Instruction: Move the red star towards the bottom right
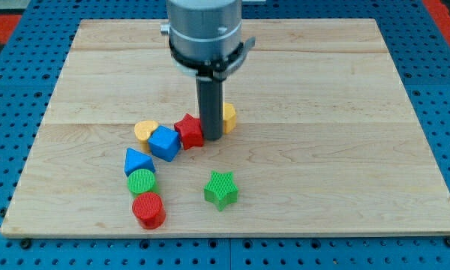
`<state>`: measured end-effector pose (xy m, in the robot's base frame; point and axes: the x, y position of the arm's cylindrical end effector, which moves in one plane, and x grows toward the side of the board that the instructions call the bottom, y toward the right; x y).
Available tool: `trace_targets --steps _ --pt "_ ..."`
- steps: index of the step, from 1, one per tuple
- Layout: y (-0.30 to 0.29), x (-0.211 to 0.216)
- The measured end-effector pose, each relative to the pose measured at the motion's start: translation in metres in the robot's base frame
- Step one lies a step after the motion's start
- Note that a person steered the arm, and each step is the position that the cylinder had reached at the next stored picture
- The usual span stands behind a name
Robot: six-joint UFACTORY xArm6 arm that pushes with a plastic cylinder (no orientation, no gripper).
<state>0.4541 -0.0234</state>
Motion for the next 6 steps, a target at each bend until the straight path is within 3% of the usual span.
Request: trace_targets --steps 1,3,4,5,6 --pt "-0.022 -0.04" --pt "-0.192 -0.102" --pt "-0.259 -0.057" --pt "-0.219 0.029" --pt "-0.152 0.046"
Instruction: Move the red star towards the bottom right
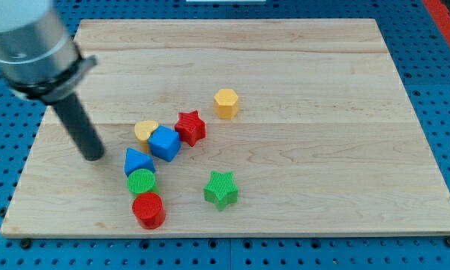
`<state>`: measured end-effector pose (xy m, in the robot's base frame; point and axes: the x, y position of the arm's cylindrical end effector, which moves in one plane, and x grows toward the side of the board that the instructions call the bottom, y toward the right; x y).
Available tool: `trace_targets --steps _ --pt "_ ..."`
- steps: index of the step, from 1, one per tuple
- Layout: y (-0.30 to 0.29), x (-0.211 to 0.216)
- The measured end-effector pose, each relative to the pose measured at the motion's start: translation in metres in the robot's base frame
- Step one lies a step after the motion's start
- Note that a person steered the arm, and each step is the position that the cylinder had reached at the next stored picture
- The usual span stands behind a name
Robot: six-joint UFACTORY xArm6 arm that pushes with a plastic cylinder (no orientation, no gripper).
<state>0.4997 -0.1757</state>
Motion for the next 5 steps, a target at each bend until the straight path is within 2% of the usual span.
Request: trace_targets --steps 1,2,3,4,5 --pt "0.034 -0.042" --pt "0.063 -0.049" --pt "0.017 -0.031" --pt "0.032 -0.003" --pt "0.088 0.003"
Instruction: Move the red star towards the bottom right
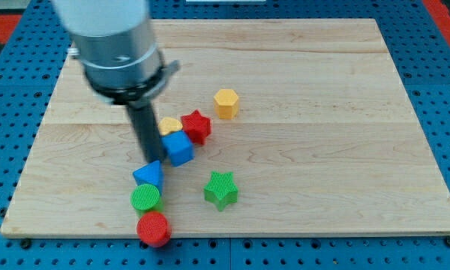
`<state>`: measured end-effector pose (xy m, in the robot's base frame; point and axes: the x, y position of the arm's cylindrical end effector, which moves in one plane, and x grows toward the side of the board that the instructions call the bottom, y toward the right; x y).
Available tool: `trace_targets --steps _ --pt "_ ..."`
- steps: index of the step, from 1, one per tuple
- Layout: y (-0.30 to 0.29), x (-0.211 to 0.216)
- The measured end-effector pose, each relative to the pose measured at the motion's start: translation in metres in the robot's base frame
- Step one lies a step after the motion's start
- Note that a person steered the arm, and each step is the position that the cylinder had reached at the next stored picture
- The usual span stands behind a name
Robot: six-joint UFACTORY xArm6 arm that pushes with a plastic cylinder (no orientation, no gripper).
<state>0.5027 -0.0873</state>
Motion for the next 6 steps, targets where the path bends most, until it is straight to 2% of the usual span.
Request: trace_targets --steps 2,3,4,5,6 --pt "0.007 -0.089" --pt "0.006 -0.087" --pt "0.05 -0.084" --pt "0.03 -0.091" --pt "0.063 -0.067"
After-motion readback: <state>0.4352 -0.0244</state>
